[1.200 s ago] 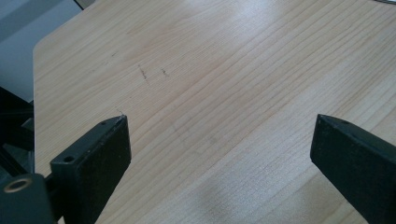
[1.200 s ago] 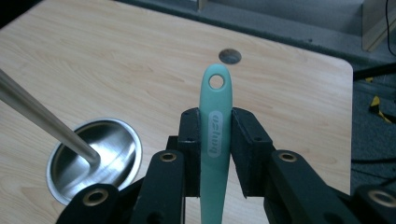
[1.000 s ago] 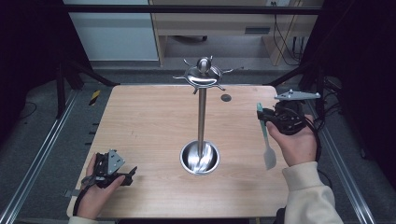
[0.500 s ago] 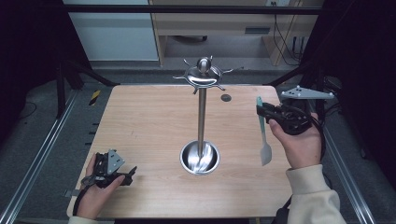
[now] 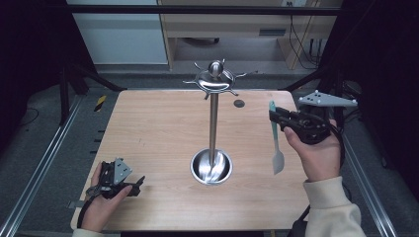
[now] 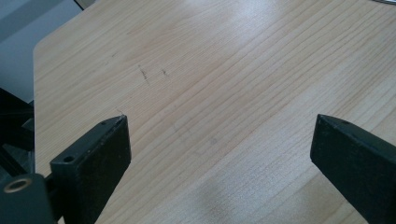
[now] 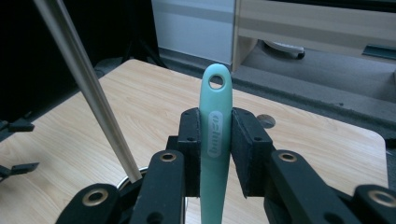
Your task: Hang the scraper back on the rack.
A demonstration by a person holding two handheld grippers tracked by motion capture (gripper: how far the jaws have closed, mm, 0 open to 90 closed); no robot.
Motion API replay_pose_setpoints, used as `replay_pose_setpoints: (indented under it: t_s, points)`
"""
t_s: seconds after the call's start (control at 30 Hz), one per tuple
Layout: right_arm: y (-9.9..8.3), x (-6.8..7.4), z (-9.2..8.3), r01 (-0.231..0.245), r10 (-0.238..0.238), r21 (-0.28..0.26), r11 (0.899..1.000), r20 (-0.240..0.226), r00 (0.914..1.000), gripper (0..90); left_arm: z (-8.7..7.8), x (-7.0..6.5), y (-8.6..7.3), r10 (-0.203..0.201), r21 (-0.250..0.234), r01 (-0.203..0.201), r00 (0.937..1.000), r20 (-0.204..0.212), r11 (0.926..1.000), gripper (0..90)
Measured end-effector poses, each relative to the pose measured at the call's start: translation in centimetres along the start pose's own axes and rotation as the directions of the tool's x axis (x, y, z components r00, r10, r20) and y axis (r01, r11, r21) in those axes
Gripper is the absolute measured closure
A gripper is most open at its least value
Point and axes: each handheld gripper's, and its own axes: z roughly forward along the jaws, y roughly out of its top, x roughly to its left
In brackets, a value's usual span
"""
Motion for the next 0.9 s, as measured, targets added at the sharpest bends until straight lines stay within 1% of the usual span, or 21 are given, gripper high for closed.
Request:
replay_pose_setpoints:
  t_s: [0.17, 0.2, 0.43, 0.5, 0.7, 0.9]
  points:
    - [0.4, 0.5, -0.1, 0.009, -0.009, -0.013, 1.000, -0.015, 0.9998, 74.3, 0.0, 0.0, 0.0, 0.001, 0.001, -0.001, 1.0000, 0.000, 1.0000, 4.9]
    - [0.5, 0.6, -0.1, 0.019, -0.019, -0.020, 1.000, -0.021, 0.9996, 74.3, 0.0, 0.0, 0.0, 0.003, 0.002, -0.003, 1.0000, 0.000, 1.0000, 4.9]
    - [0.7, 1.0, -0.2, 0.021, -0.022, -0.031, 0.999, -0.032, 0.9993, 74.3, 0.0, 0.0, 0.0, 0.003, 0.005, -0.003, 1.0000, 0.002, 1.0000, 4.9]
    - [0.8, 1.2, -0.2, 0.024, -0.026, -0.044, 0.999, -0.046, 0.9986, 74.3, 0.0, -0.1, 0.0, 0.004, 0.005, -0.004, 1.0000, 0.002, 1.0000, 4.9]
    - [1.0, 1.6, -0.3, 0.030, -0.033, -0.056, 0.998, -0.062, 0.9975, 74.3, 0.0, -0.1, 0.0, 0.007, 0.003, -0.007, 1.0000, 0.003, 1.0000, 4.9]
    - [1.1, 1.9, -0.3, 0.031, -0.035, -0.061, 0.998, -0.071, 0.9969, 74.3, 0.0, -0.1, 0.0, 0.009, 0.006, -0.009, 0.9999, 0.005, 0.9999, 4.9]
